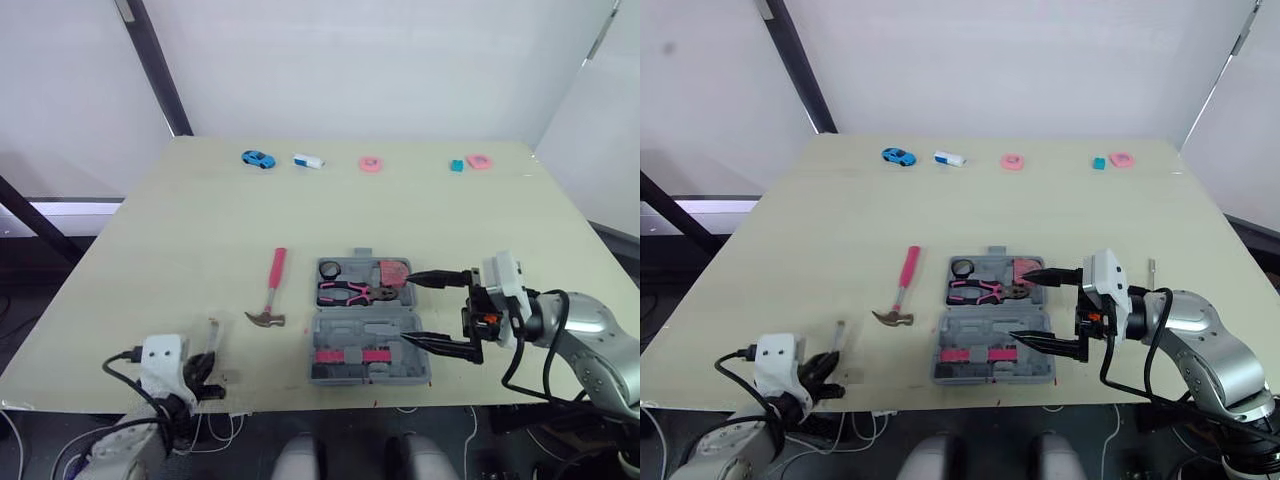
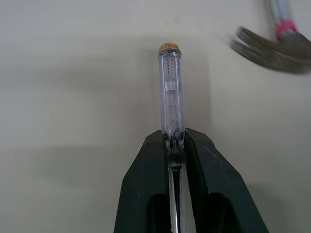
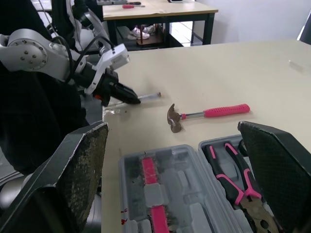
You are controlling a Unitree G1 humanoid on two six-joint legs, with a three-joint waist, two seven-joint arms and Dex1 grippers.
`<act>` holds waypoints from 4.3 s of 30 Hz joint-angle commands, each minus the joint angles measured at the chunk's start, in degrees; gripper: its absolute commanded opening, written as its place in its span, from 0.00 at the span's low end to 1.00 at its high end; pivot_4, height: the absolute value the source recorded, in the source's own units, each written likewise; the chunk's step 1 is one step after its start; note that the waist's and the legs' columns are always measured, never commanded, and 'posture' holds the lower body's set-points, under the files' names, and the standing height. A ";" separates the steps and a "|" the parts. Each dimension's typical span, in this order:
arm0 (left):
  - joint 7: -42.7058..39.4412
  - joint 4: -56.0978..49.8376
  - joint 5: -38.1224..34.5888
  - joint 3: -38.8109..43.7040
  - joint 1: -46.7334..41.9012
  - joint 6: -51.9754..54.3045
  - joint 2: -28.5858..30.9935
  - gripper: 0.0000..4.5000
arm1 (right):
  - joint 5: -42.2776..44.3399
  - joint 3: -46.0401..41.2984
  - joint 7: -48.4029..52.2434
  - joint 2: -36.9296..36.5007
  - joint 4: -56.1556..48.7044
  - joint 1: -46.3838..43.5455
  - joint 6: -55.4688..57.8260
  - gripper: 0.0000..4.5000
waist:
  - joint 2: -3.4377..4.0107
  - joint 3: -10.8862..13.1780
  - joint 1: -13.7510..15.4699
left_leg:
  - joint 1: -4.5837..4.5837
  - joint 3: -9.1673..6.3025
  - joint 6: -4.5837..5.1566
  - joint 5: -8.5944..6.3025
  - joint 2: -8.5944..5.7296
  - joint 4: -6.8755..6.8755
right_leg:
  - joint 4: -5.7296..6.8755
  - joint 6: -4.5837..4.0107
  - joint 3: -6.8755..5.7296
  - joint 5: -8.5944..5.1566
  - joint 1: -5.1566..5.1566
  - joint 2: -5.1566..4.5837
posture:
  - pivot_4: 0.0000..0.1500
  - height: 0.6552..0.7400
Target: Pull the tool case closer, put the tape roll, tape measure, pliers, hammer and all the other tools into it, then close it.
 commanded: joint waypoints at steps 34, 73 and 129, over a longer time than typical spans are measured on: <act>-47.62 12.54 -2.40 4.51 -4.18 -17.87 40.17 0.98 | 2.86 -2.11 -1.36 -1.44 -7.75 2.03 0.34 1.00 | 0.03 0.16 -0.20 | -0.01 0.03 0.04 -0.05 0.01 -0.10 | -0.14 0.07 0.07 -0.06 -0.08 -0.21 | 1.00 1.00; -68.00 66.07 40.38 -61.20 -73.06 -123.03 40.55 0.98 | 2.81 -1.47 3.61 -3.55 -1.10 -3.01 0.90 1.00 | 0.18 0.51 0.94 | -0.24 0.10 0.05 -0.02 0.03 0.45 | 0.11 0.26 0.05 0.23 -0.01 0.10 | 1.00 1.00; -36.47 -2.36 -6.23 -9.75 -5.56 3.97 56.00 0.01 | 0.80 -1.89 -0.34 -2.25 -3.18 0.01 -1.15 1.00 | 0.22 0.55 0.72 | -0.07 0.14 0.07 -0.04 0.25 0.45 | 0.23 0.43 0.01 0.04 0.01 0.21 | 1.00 1.00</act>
